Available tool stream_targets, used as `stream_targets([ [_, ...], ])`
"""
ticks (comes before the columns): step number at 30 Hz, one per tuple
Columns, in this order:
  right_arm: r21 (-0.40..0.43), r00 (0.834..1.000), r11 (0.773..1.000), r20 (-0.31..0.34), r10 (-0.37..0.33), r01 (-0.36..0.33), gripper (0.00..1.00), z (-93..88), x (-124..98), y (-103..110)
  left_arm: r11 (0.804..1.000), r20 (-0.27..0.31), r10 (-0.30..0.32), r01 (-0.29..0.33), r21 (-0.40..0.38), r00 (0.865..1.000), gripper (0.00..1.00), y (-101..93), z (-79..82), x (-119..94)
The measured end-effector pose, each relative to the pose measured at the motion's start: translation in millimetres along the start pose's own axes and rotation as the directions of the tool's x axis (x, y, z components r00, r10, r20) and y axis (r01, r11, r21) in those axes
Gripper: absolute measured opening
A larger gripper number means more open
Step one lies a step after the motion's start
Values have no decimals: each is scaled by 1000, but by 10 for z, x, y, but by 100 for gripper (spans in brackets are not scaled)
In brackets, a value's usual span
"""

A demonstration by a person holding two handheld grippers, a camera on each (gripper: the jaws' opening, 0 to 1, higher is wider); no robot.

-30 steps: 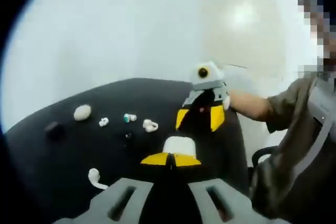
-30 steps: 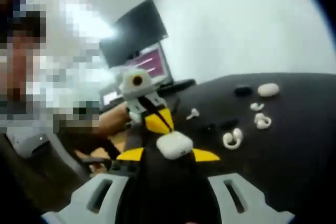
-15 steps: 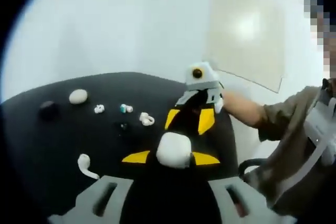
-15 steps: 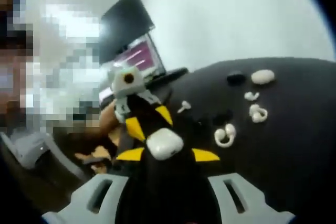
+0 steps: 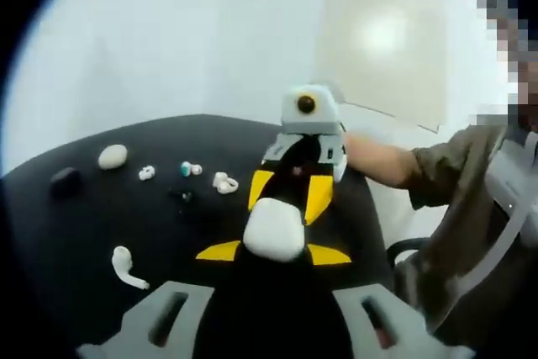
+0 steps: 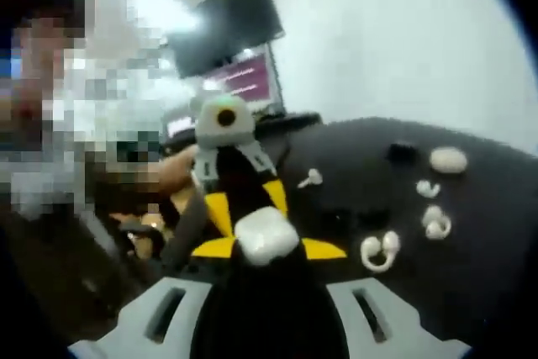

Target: Pick up three earphones and place each one into its charging case using tactile feedback, ensure that each earphone is properly inserted and securely positioned inside the case.

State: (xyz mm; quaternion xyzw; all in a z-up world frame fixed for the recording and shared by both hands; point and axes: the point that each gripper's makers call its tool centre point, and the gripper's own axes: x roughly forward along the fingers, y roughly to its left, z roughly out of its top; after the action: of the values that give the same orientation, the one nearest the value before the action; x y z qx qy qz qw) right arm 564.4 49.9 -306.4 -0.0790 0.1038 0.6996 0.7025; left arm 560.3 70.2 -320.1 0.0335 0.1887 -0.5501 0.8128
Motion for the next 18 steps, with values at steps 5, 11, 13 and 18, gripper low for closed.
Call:
stream_targets([
  [5,-257,999,965,34,-33,41,26,76,-25,59,1000,8,-24,24,-7,1000,20,-35,8,-10],
  [11,-277,997,960,75,-31,51,19,143,-78,61,999,18,-45,45,21,999,16,-110,30,1],
  [13,-146,995,989,101,7,8,19,161,-95,84,998,12,-49,48,39,999,15,-136,25,16],
  [18,93,997,993,-20,70,-68,21,-84,-39,42,995,14,-29,27,92,999,14,-148,24,42],
])
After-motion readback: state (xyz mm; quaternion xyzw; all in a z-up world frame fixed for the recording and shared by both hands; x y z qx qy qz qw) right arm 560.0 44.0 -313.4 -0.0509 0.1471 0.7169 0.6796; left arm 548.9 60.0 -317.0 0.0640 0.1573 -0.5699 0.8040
